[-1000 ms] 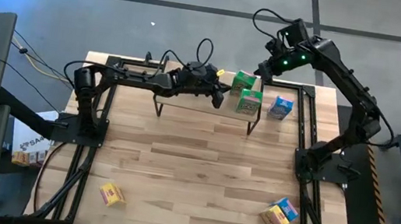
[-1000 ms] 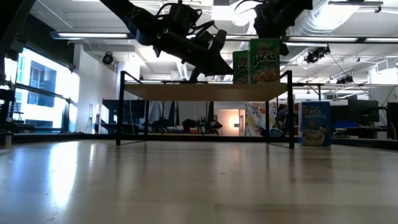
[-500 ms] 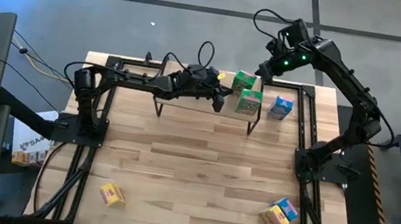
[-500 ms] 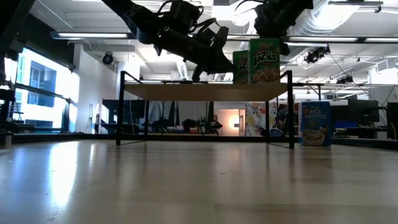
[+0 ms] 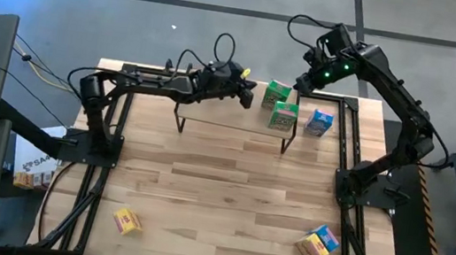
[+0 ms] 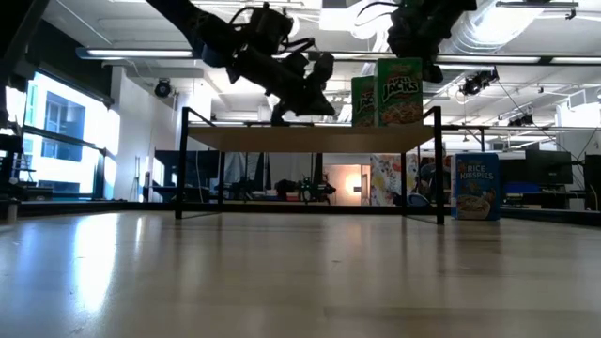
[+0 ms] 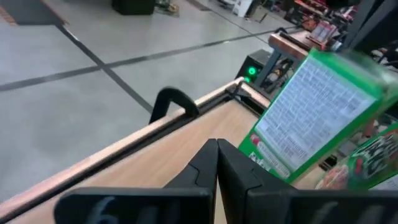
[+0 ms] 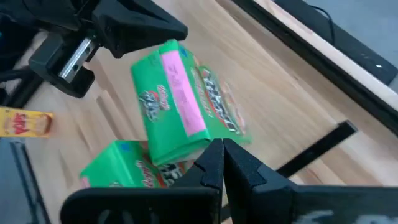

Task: Stack cereal on shelf
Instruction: Put the green cereal box on the shelf aligned with the other green cereal box

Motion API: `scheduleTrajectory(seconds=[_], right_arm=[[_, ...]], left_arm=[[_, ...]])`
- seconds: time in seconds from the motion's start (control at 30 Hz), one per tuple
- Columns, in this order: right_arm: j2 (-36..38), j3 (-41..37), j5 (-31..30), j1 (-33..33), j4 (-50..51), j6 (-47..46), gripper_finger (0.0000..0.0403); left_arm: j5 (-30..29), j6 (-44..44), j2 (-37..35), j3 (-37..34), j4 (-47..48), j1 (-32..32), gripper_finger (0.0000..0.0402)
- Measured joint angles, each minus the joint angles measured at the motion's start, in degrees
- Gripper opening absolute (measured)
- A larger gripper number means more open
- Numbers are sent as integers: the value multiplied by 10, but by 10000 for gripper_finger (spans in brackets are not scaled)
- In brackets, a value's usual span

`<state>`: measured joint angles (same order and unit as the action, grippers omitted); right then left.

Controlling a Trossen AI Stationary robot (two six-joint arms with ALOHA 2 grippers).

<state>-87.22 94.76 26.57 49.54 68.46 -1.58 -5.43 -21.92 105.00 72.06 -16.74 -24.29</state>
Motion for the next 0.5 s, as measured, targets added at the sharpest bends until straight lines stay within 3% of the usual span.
scheduleTrajectory(seconds=[0.2, 0.5], right_arm=[[0, 0, -39, 3, 19, 30, 0], [1, 0, -132, 3, 160, 92, 0]], left_arm=[[33, -5, 28, 28, 1, 3, 0], [57, -17, 30, 42, 5, 7, 0]])
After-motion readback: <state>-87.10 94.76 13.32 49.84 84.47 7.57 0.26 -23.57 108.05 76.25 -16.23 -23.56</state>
